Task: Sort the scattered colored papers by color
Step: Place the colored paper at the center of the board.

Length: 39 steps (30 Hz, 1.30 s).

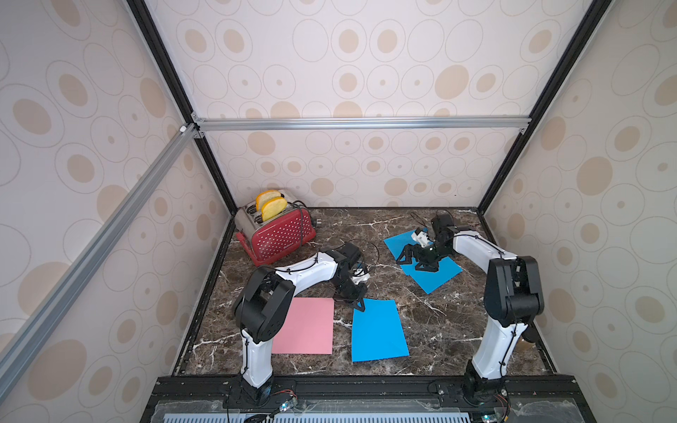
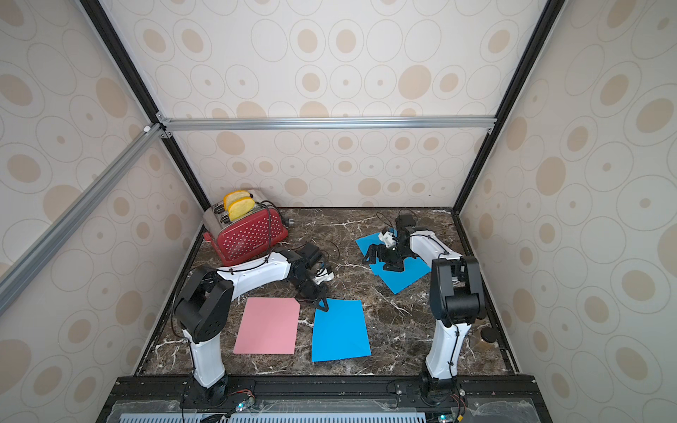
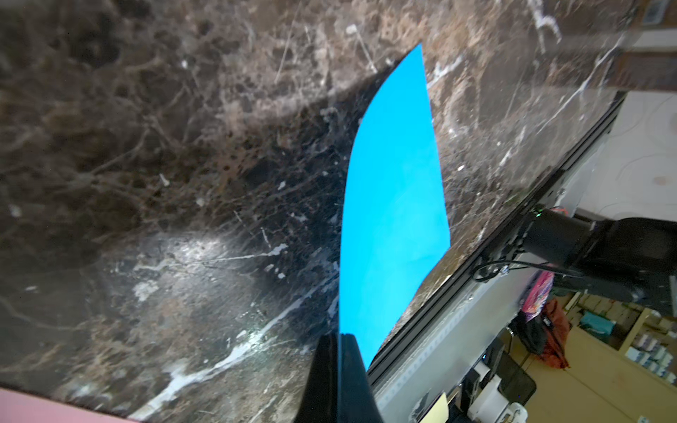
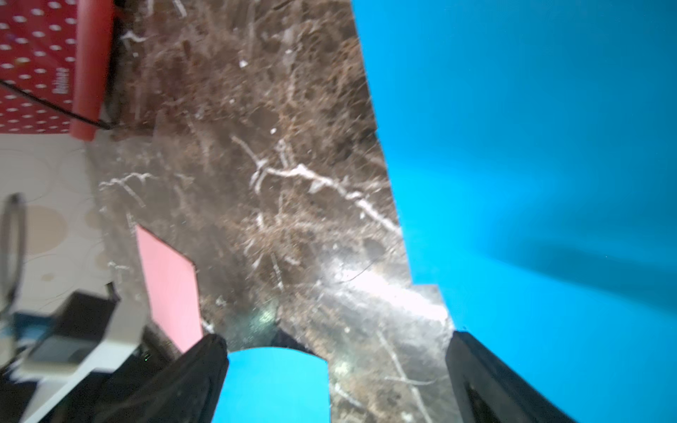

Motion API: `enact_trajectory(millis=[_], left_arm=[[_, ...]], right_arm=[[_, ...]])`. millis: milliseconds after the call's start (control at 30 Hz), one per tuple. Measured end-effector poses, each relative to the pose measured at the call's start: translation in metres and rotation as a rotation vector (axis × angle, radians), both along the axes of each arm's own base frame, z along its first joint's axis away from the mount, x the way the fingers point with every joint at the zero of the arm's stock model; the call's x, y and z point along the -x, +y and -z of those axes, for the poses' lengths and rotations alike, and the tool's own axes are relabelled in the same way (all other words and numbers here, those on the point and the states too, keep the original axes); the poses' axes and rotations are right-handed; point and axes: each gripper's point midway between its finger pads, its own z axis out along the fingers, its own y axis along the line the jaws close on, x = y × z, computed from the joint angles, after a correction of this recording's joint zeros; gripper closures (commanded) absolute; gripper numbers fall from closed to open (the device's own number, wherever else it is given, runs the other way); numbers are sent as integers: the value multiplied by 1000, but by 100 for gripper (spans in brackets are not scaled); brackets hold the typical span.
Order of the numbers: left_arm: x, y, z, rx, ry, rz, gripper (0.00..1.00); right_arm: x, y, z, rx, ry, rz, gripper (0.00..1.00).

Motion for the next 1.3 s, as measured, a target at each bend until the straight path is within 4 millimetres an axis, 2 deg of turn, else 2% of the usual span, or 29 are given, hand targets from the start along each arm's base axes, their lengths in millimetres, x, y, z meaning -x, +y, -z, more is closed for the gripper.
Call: enact_trajectory(millis=[100, 167, 433, 533, 967, 1300], left_arm=[[3, 4, 7, -27, 13, 28, 100], [3, 6, 10, -38, 15, 39, 100], [-9, 1, 9, -42, -18, 44, 100], [-13, -1, 10, -44, -27, 43, 100], [-13, 0, 11, -51, -28, 42, 100], [-14, 0, 11, -50, -32, 42, 100]], right_arm=[[20, 9, -13, -90, 12, 3, 0], [34, 13, -13, -131, 36, 0, 0], [96, 38, 14, -228, 184, -43, 0], [109, 45, 15, -249, 201, -63, 0], [118, 64, 19, -277, 188, -94, 0], [126, 67, 26, -260, 214, -108, 0]])
